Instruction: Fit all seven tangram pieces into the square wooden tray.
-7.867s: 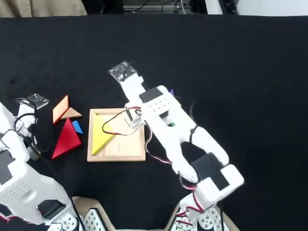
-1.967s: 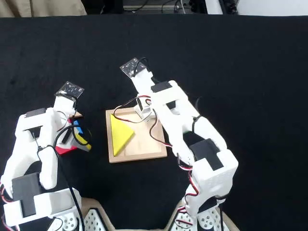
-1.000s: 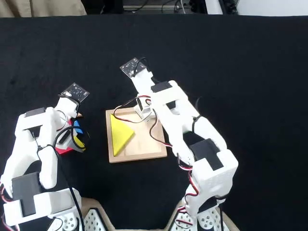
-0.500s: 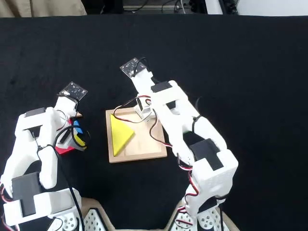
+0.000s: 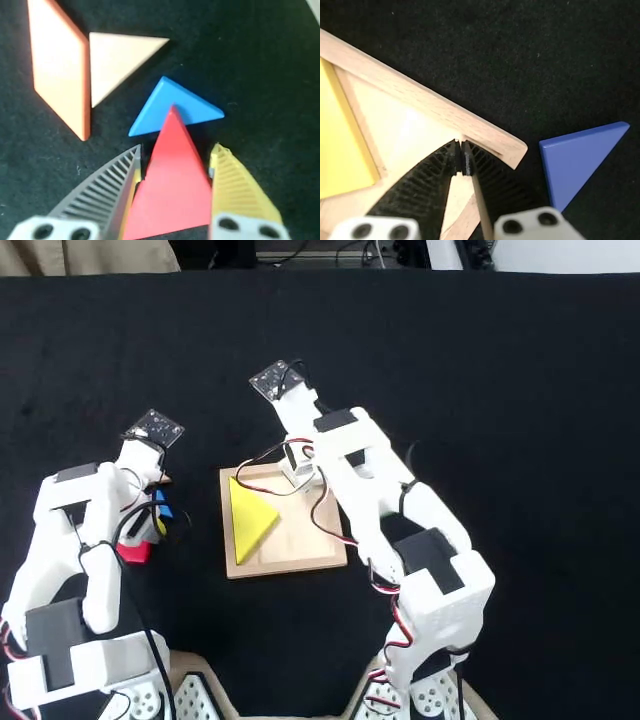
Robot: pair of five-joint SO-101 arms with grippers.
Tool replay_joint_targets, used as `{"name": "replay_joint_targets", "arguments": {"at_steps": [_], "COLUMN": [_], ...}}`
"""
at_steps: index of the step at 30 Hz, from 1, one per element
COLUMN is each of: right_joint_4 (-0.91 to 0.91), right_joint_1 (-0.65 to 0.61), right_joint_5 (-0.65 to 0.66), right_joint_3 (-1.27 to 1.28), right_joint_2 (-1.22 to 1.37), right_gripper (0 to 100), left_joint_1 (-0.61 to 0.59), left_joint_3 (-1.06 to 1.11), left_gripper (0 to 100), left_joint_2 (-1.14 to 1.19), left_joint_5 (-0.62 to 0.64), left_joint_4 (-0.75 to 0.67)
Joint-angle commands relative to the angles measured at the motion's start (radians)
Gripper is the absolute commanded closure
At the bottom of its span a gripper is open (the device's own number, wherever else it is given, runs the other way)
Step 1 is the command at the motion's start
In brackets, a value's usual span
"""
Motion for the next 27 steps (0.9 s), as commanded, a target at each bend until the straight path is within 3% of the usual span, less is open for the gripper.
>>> {"name": "replay_joint_targets", "arguments": {"at_steps": [1,8,13,18,23,27], "right_joint_4": [-0.011,-0.011,-0.011,-0.008,0.017,0.011], "right_joint_1": [0.021,0.023,0.025,0.025,0.017,0.020], "right_joint_5": [0.009,0.009,0.009,0.009,0.011,0.011], "right_joint_3": [-0.005,-0.005,-0.005,-0.005,-0.005,-0.005], "right_joint_2": [-0.004,-0.004,-0.004,-0.007,-0.012,-0.005], "right_gripper": [98.7,98.7,98.7,98.7,98.7,98.7], "left_joint_1": [0.007,0.005,-0.013,-0.102,-0.292,-0.420], "left_joint_3": [-0.010,-0.028,-0.160,-0.220,-0.094,0.180], "left_gripper": [80,78,67,67,67,67], "left_joint_2": [-0.006,-0.031,-0.187,-0.456,-0.741,-0.893], "left_joint_5": [0.005,0.005,0.012,0.011,-0.003,-0.152], "left_joint_4": [-0.009,0.020,0.250,0.364,0.354,0.181]}}
